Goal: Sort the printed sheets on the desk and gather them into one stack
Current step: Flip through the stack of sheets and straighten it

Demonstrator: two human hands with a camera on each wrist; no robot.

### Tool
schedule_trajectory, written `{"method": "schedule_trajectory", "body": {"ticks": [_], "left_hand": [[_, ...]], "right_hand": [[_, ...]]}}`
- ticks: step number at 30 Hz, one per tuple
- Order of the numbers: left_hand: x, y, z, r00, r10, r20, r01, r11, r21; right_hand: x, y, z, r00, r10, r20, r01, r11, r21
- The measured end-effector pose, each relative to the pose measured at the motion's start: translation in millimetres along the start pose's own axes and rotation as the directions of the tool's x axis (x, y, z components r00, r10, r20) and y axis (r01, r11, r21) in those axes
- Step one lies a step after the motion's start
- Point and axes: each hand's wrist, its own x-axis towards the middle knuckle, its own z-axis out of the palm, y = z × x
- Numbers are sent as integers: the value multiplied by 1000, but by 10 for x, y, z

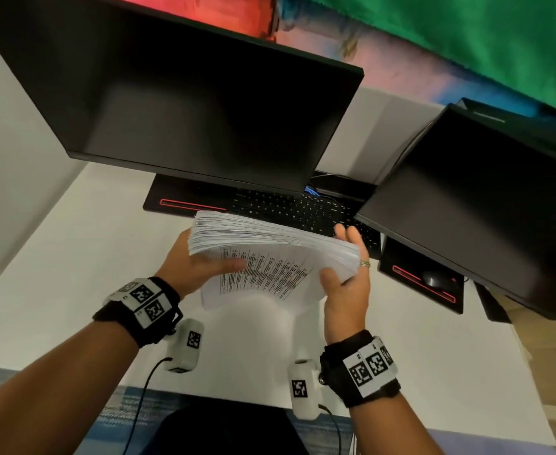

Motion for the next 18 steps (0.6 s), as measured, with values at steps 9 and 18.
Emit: {"method": "schedule_trajectory", "body": {"ticks": [9, 18], "left_hand": [[-15, -4, 5, 997, 73, -41, -70, 996, 61], [57, 55, -8, 999, 46, 27, -48, 996, 69]], "right_hand": [[112, -275, 121, 968, 104, -229, -59, 979, 195], [22, -85, 0, 991, 128, 25, -128, 992, 20]]}}
